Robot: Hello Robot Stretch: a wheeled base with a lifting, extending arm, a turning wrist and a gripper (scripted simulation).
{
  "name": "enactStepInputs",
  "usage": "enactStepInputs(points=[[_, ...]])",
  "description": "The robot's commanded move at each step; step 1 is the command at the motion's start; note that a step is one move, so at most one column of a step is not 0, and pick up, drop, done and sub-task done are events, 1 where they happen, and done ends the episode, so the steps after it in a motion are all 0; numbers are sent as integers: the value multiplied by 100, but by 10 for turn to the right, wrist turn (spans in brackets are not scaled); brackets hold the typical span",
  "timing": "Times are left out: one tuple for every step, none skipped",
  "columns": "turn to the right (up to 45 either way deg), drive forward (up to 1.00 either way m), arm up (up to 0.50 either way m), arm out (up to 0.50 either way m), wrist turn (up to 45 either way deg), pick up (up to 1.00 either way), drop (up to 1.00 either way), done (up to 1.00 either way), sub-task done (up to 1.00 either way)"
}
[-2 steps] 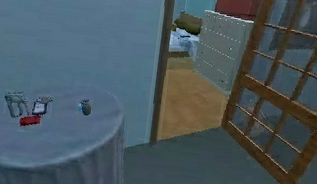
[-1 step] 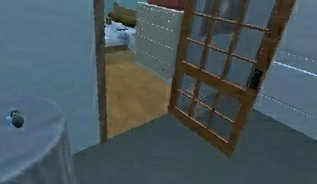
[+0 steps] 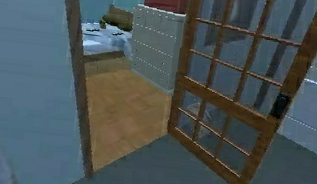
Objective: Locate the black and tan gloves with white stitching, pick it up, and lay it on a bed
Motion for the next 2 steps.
enactStepInputs(points=[[-90, 0, 0, 0, 0, 0, 0, 0, 0], [0, 100, 0, 0, 0, 0, 0, 0, 0]])
